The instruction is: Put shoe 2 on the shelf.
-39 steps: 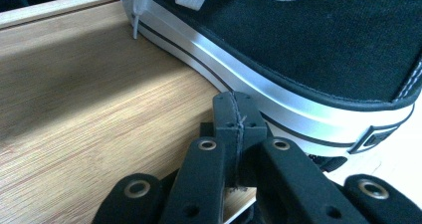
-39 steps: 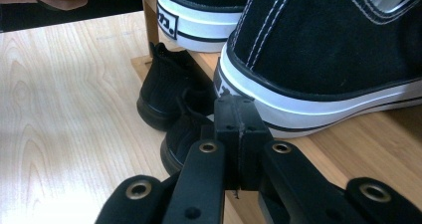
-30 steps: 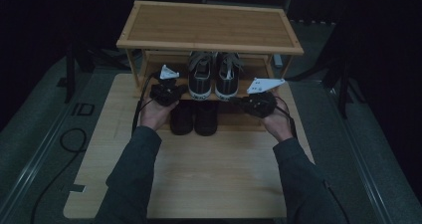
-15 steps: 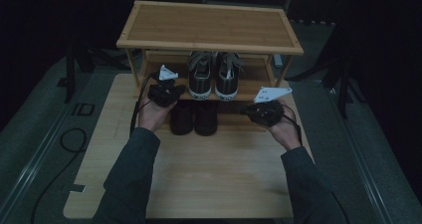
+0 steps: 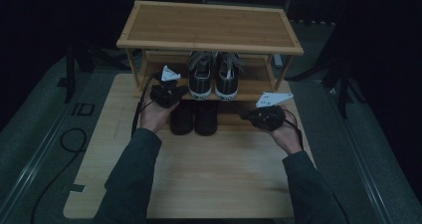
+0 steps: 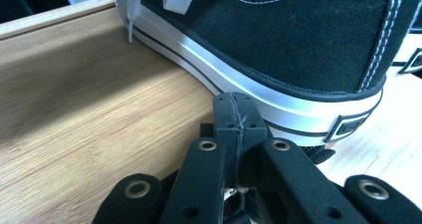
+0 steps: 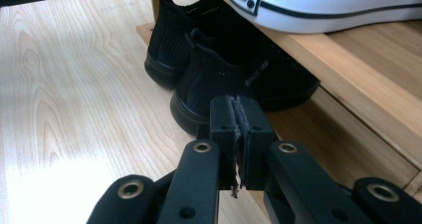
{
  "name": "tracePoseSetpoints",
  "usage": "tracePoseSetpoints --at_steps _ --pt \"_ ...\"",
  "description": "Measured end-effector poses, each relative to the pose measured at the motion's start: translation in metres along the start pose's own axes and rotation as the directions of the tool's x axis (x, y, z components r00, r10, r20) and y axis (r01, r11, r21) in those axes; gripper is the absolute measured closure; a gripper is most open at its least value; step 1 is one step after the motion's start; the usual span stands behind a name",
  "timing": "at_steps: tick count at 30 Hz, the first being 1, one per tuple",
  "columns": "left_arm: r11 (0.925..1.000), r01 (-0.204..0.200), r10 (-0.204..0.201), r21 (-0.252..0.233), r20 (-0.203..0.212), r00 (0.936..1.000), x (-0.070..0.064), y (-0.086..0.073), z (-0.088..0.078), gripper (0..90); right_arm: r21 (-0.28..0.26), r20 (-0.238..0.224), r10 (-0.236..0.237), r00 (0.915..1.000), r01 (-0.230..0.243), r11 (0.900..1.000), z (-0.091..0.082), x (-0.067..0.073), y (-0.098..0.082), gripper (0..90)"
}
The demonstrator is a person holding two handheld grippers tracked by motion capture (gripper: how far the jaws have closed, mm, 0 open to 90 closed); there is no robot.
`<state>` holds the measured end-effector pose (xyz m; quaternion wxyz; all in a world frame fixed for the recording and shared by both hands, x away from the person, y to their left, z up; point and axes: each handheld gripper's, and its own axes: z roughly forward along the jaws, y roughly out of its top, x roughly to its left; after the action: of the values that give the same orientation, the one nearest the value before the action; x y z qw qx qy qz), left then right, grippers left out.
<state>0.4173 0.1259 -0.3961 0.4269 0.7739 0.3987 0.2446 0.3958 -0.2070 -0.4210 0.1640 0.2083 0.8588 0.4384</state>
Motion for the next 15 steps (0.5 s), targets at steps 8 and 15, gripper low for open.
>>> tracePoseSetpoints --at_steps 8,15 --pt "1.0 -0.006 0.007 0.005 -0.01 0.9999 -0.0017 0.0009 0.0001 90.0 0.003 -0.006 0.004 1.0 -0.004 1.0 0.0035 0.0002 -0.002 87.2" --pt "0.9999 -0.014 0.014 0.009 -0.011 0.9998 -0.0029 0.0018 0.0001 90.0 0.003 -0.008 0.006 0.9999 -0.006 1.0 0.0046 0.0003 -0.0022 87.2"
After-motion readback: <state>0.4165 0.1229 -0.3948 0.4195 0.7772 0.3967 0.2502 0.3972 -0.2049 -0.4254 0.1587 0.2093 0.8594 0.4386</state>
